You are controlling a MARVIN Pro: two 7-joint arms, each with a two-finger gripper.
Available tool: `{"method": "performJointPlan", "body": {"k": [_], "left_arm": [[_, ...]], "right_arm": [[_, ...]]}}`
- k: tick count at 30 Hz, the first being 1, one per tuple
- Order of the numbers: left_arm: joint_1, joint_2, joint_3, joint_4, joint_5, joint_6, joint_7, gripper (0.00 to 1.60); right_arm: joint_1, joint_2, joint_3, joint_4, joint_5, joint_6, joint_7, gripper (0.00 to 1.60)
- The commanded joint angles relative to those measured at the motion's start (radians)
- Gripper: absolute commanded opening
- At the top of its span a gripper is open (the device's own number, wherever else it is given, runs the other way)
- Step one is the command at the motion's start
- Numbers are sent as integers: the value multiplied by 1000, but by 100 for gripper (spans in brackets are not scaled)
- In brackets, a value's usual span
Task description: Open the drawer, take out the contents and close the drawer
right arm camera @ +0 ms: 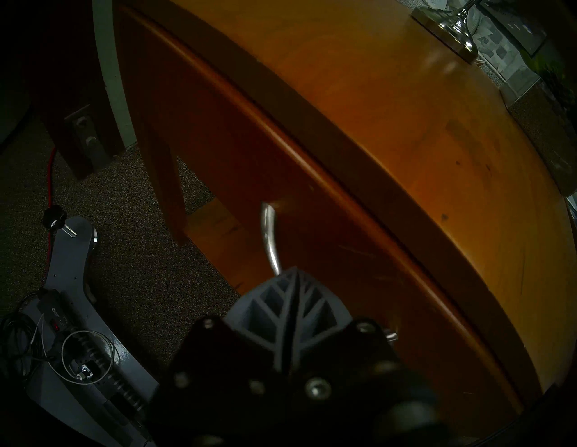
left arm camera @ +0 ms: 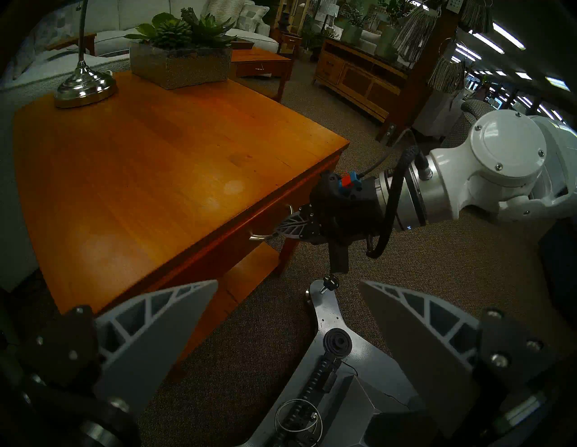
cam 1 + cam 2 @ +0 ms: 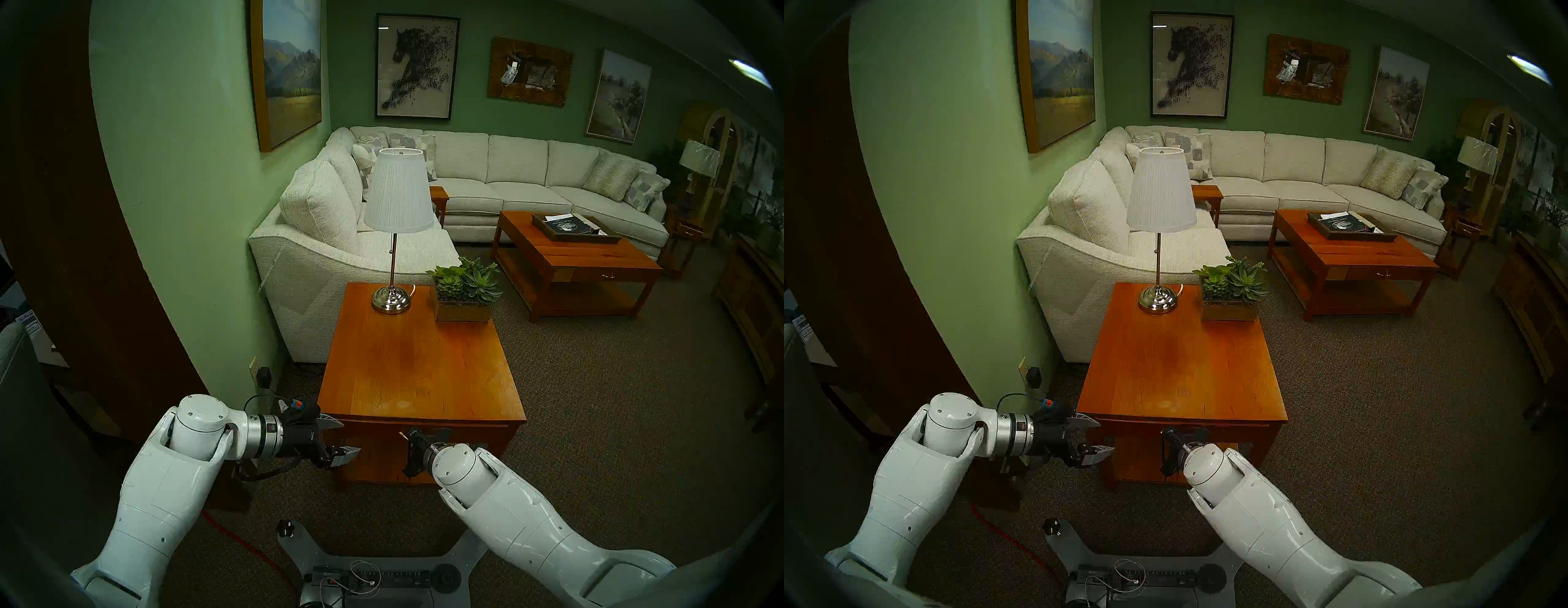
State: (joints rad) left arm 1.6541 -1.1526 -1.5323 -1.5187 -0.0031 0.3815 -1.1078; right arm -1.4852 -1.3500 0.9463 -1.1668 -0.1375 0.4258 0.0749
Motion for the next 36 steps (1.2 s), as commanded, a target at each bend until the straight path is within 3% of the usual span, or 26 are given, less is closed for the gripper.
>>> {"method": "performJointPlan", "body": {"k": [1,11,19,36], "left_arm": [[-22,1,-8,-18,-5,-2,-2,160],[-20,0,-7,-15,-3,-4,-1,160],[-19,-1,-7,-11,0,-5,-1,160],[-20,-4,-7,-5,4,-9,-1,160]], "right_arm": [[-106,33,-53,47,32,49,61,0],[-127,76,-121,28,85,61,68,0],[-112,117,-192,47,128,63,62,0],[-85,199,-328,-7,212,49,28,0]]}}
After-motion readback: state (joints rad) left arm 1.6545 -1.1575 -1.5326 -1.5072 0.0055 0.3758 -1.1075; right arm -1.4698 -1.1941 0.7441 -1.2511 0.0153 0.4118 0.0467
